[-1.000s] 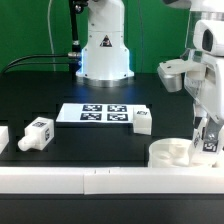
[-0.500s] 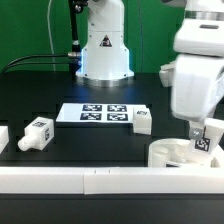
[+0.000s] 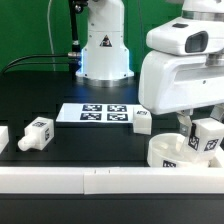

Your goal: Assemble stool

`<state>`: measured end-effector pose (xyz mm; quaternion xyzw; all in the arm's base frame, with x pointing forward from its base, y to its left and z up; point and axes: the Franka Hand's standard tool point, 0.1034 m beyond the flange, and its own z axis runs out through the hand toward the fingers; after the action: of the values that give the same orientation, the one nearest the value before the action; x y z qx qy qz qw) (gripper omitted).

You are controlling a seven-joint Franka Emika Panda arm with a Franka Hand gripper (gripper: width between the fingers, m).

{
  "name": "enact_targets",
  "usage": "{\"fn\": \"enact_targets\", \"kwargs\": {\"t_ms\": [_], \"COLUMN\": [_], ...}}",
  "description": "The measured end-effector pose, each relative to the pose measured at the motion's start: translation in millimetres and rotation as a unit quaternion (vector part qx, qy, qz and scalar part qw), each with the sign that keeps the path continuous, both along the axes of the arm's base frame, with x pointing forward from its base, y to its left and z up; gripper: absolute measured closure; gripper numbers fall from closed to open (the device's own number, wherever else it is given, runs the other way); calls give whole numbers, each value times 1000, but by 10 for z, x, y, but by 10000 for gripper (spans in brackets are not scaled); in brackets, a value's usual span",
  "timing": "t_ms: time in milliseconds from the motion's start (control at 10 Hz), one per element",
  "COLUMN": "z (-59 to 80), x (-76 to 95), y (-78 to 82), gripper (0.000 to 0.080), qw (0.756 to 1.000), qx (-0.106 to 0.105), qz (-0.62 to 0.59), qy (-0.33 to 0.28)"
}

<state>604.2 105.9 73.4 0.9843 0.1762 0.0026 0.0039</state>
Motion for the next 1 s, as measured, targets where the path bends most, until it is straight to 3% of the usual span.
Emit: {"fn": "enact_targets", "kwargs": {"t_ms": [200,400,800,900,1000], "z": [-5,-15,-37,-30,-19], "x": [0,15,-1,3,-1], "y": [-81,-231,-276,-302,-342], "gripper": [460,460,460,460,460], "qw": [985,939,896,867,817], "qx": [-5,14,9,9,8], "qz": [-173,-343,-443,-498,-577], "qy": [0,6,-5,-6,-8]}}
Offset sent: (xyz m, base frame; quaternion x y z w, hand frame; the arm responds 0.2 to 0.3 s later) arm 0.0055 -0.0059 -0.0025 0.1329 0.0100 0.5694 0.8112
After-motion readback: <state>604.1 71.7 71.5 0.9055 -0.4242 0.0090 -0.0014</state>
